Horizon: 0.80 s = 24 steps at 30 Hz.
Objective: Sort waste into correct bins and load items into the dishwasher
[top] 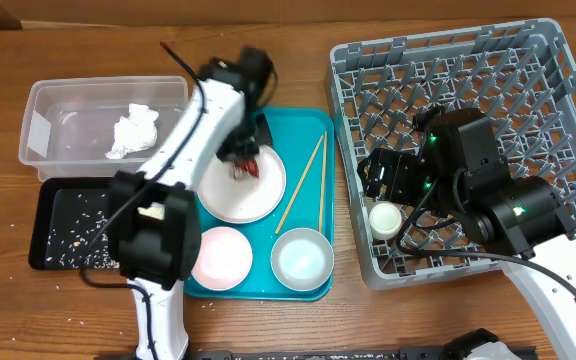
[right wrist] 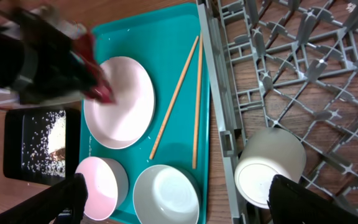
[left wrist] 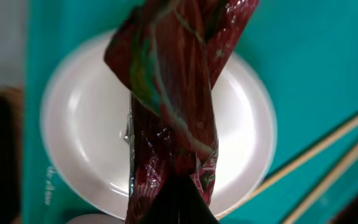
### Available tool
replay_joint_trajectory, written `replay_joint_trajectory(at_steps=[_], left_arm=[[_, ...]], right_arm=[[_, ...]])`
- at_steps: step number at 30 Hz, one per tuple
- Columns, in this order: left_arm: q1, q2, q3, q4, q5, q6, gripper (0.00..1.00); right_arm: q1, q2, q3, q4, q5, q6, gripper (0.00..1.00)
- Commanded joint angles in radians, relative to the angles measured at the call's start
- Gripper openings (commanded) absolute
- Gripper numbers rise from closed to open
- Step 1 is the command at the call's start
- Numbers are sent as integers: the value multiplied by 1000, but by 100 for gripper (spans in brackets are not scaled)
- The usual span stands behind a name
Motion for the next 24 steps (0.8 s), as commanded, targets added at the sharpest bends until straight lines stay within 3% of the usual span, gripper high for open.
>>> replay_joint_trajectory(at_steps=[1, 8, 10, 14, 17, 24], left_arm=[[82, -101, 132, -31, -42, 64, 4], [301, -90, 151, 56, -113, 65, 7], [335, -75, 151, 64, -93, 74, 34], [370, -101, 166, -3, 13, 170, 57], [359, -196, 174, -65, 25, 206, 64], [268, -427, 174, -183, 26, 296, 67]], right_arm=[[5, 0, 1, 4, 5, -3, 95], [5, 0, 1, 5, 5, -3, 96], [5, 0, 1, 4, 5, -3, 96], [5, 0, 1, -2, 5, -3, 96], [5, 0, 1, -3, 5, -3, 100], [5, 0, 1, -3, 5, -3, 100]])
